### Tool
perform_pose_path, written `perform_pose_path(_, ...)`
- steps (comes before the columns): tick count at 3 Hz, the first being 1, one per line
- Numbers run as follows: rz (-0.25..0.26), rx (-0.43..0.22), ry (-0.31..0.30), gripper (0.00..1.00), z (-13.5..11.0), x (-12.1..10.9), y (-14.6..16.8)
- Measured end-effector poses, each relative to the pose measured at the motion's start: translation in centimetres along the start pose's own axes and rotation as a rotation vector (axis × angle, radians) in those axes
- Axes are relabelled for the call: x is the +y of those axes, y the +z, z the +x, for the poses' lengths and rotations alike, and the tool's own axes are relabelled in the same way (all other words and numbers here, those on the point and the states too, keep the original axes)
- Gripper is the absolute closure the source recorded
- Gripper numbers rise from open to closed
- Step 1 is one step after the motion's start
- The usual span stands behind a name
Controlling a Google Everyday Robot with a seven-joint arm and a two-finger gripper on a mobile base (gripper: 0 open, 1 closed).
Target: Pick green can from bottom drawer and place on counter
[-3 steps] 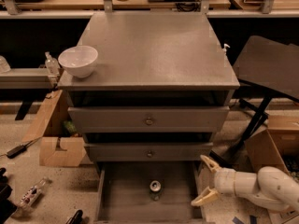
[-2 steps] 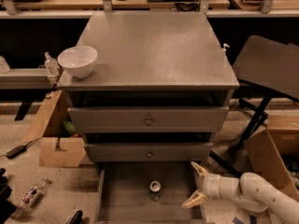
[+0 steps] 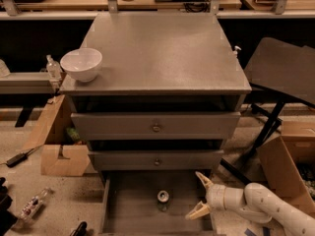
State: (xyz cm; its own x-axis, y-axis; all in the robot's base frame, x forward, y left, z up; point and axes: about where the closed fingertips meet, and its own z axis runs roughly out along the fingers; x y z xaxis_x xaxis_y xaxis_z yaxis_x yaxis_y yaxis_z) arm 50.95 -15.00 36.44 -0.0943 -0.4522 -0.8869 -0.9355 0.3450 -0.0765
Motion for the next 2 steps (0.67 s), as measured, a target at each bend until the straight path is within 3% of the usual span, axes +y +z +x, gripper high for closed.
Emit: perform_pose_path(2, -0.068, -0.106, 0.006, 0.0, 5.3, -1.7, 12.1)
